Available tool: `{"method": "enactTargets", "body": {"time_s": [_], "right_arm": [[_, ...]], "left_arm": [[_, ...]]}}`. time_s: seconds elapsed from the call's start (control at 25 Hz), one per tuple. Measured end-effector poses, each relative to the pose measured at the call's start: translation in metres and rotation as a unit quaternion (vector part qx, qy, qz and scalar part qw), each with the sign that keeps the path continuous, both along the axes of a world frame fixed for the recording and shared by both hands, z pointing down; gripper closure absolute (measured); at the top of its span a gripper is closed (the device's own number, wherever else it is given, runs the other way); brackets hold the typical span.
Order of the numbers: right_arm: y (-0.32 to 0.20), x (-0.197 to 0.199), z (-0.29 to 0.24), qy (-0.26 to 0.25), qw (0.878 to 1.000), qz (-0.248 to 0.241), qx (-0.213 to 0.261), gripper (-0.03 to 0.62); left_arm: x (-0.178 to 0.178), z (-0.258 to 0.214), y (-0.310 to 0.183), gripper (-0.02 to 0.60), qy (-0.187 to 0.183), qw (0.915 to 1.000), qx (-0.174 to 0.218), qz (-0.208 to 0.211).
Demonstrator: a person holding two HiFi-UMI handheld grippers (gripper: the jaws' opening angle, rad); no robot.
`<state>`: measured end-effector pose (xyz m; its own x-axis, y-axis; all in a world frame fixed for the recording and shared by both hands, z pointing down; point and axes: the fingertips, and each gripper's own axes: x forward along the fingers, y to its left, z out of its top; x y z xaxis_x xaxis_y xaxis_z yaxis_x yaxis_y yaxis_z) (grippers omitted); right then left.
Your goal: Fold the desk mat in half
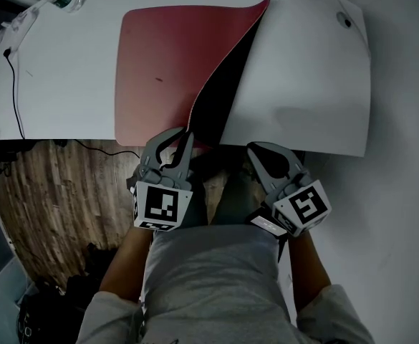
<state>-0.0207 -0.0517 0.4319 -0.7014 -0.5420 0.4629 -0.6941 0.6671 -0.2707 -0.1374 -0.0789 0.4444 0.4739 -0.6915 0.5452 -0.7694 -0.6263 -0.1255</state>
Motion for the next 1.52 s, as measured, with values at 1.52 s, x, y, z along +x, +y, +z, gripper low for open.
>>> {"method": "enactTargets", "body": {"time_s": [1.52], "right_arm": [[0.005, -0.134, 0.011, 0.014, 0.999, -0.051, -0.009, 0.588]], "left_arm": [[-0.164, 0.061, 0.031, 0.541, 0.005, 0.9936, -0.068, -0.089]]}}
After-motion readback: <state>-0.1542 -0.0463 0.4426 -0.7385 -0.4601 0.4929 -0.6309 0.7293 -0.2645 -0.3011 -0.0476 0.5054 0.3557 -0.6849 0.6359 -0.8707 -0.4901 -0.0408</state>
